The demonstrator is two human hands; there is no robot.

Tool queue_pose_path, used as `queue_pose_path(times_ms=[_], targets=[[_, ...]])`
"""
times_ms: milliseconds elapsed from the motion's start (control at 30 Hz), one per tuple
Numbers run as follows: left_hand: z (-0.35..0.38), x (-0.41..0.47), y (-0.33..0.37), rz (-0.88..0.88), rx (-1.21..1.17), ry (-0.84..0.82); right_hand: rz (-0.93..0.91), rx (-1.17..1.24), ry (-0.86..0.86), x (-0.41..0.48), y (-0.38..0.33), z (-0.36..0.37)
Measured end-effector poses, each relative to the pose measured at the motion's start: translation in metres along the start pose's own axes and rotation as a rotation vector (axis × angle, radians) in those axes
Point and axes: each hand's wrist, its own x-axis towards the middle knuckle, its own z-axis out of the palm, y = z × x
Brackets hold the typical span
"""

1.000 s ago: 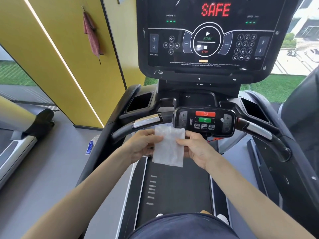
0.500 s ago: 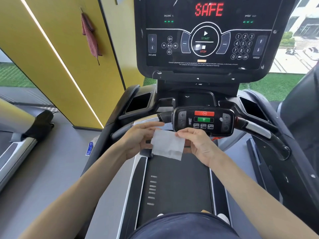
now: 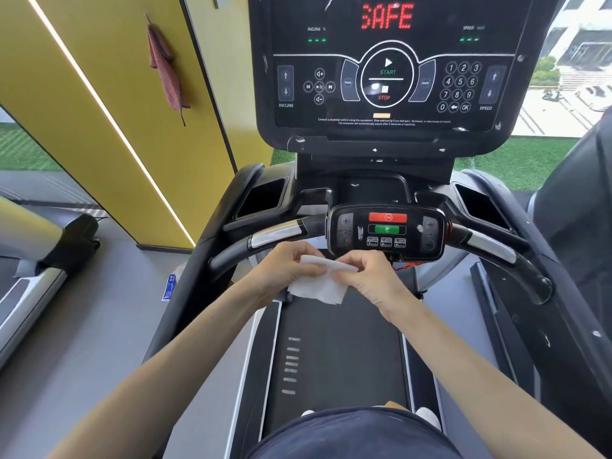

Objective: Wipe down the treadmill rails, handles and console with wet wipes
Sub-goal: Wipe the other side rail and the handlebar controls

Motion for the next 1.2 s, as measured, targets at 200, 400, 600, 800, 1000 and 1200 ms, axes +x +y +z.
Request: queue_pose_path(times_ms=[200, 400, 600, 800, 1000, 1200], targets=[[0.006, 0.004, 0.0, -0.01, 0.004, -0.004, -0.055, -0.141, 0.023, -0.002, 0.005, -0.011], [0.018, 0.011, 0.009, 0.028, 0.005, -0.091, -0.131, -0.239, 0.082, -0.005, 0.006, -0.024], [0.032, 0.018, 0.022, 0.041, -0.051, -0.084, -0.138, -0.176, 0.029, -0.007, 0.0, -0.043], [0.042, 0.021, 0.034, 0.039, -0.218, -0.091, -0.069, -0.005, 0.013, 0.0, -0.005, -0.066], [0.056, 0.021, 0.031, 0.125, -0.203, 0.041, -0.114, 0.043, -0.135, 0.003, -0.005, -0.077], [0.069, 0.02, 0.029, 0.099, -0.274, 0.135, -0.142, 0.093, -0.085, 0.01, -0.003, -0.086]])
